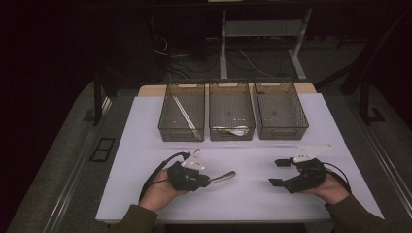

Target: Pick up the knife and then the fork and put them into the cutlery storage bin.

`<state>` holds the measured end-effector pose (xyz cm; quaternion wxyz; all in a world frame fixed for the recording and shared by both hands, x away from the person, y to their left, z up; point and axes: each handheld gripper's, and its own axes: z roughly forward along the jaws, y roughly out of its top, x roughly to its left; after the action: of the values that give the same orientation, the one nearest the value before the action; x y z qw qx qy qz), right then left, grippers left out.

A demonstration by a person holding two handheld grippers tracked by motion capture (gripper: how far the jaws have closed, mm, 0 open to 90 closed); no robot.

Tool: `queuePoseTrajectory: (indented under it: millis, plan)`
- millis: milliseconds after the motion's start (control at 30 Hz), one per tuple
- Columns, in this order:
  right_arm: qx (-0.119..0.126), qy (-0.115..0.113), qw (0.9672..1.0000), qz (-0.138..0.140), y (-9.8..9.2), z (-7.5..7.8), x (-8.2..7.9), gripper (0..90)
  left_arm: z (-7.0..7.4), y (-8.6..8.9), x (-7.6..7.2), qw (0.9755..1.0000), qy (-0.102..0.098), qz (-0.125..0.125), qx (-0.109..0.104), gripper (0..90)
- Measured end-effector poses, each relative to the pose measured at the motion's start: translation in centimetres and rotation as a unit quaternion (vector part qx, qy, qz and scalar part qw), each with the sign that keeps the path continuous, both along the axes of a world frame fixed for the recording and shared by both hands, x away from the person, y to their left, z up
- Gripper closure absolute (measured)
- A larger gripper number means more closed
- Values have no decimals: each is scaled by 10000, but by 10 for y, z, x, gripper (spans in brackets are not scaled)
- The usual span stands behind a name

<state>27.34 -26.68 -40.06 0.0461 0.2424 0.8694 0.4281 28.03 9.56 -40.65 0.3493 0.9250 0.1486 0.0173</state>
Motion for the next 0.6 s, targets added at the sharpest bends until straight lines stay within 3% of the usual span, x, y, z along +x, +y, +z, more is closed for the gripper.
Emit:
queuePoseTrajectory:
  millis: [267, 433, 600]
  plan:
    - [-171, -63, 9955, 930, 38, 18, 15, 313, 17, -24, 5, 9989, -16, -447, -159, 788]
    - [-288, -205, 9880, 1506, 61, 23, 26, 405, 24, -37, 9, 9976, -21, -655, -207, 788]
    - [-503, -198, 9810, 1865, 83, 22, 32, 489, 29, -49, 11, 9961, -82, -848, -234, 788]
